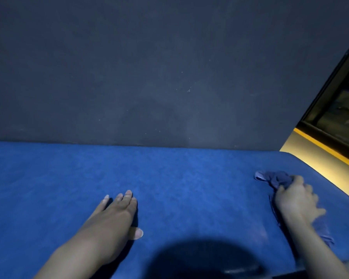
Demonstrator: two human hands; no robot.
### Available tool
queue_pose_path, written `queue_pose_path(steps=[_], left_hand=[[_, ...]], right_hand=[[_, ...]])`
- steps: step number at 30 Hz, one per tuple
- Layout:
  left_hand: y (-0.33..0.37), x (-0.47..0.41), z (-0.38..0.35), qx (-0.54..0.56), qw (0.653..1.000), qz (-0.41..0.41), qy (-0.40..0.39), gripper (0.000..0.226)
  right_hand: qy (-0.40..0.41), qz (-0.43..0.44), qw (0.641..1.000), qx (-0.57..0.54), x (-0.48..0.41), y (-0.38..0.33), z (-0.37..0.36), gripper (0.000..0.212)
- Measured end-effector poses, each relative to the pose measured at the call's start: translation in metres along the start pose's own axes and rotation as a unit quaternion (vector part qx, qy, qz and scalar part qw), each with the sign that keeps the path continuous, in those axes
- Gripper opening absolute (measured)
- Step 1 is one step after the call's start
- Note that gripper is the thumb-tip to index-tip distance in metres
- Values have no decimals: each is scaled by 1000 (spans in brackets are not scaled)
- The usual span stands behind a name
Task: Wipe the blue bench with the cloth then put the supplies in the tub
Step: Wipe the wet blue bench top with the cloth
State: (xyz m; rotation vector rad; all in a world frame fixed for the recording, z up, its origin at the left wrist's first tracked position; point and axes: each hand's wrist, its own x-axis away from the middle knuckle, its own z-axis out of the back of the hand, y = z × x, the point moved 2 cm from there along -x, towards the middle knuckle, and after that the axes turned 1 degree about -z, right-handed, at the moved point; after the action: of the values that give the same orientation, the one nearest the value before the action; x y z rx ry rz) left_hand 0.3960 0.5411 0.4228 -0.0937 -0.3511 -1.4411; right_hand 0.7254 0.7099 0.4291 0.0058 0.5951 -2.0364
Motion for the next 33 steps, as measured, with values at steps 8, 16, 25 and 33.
queue_pose_path(steps=[8,16,25,33], left_hand=[[-6,-5,-8,30,999,-5,22,75],[-1,-4,-1,14,1000,1,5,73],[0,-2,-1,5,1000,3,-8,72],[-4,-4,0,33,999,-16,-3,72]], right_hand=[[-66,-32,997,33,-67,-24,-21,40],[-97,187,977,17,-23,-65,-30,30],[-55,378,922,-63,105,-72,-21,22],[-36,371,921,-113,237,-100,-9,32]])
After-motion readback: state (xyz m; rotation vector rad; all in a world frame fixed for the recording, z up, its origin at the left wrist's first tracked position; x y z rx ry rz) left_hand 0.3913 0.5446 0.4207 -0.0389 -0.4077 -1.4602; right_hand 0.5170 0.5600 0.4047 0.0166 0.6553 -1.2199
